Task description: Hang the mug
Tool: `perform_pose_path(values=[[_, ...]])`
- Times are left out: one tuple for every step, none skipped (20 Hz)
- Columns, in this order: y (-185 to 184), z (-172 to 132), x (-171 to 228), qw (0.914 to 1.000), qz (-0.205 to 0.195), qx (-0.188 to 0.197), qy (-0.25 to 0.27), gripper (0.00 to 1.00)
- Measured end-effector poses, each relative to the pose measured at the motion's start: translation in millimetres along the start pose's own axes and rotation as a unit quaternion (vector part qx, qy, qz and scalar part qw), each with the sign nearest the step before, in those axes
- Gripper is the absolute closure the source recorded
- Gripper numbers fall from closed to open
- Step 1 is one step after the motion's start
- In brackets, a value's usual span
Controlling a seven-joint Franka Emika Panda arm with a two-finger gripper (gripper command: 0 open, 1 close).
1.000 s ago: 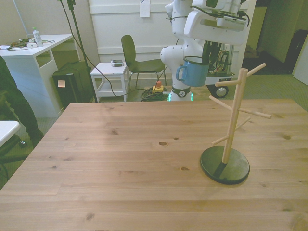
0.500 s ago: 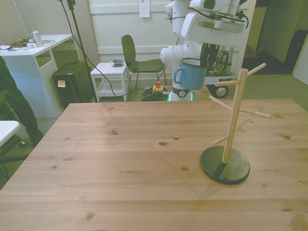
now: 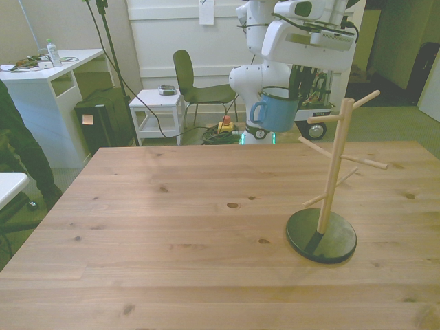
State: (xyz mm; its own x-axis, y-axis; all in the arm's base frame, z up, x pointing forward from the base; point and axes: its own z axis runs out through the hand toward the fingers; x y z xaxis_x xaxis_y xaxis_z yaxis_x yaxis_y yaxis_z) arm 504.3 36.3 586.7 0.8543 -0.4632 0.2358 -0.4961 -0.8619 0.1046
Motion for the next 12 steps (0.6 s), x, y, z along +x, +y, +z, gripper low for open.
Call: perform_pose_path(values=[[-2.5,0.1,-1.1,1.0000,-0.002,0.000,0.000,1.00],[-5.4,0.3,-2.6,1.0000,-0.005,0.000,0.000,1.00],[-8.4,0.7,-4.1,1.0000,-0.008,0.000,-0.001,1.00],[-11.4,1.1,-5.6,0.9999,-0.010,0.000,-0.001,1.00],[-14.2,1.5,-6.8,0.9999,-0.013,-0.001,-0.001,1.00],[-16.4,1.8,-7.6,0.9999,-0.014,-0.001,-0.001,1.00],[-18.6,1.9,-7.9,0.9999,-0.015,0.000,-0.001,1.00],[-20.6,1.3,-7.5,0.9999,-0.015,0.000,-0.001,1.00],[-22.6,0.8,-6.8,0.9999,-0.016,0.000,-0.001,1.00],[-24.8,0.6,-6.1,0.9999,-0.016,0.000,-0.001,1.00],[-26.7,0.7,-5.4,0.9999,-0.016,0.000,-0.001,1.00],[-29.2,1.0,-4.5,0.9999,-0.016,0.000,-0.001,1.00]])
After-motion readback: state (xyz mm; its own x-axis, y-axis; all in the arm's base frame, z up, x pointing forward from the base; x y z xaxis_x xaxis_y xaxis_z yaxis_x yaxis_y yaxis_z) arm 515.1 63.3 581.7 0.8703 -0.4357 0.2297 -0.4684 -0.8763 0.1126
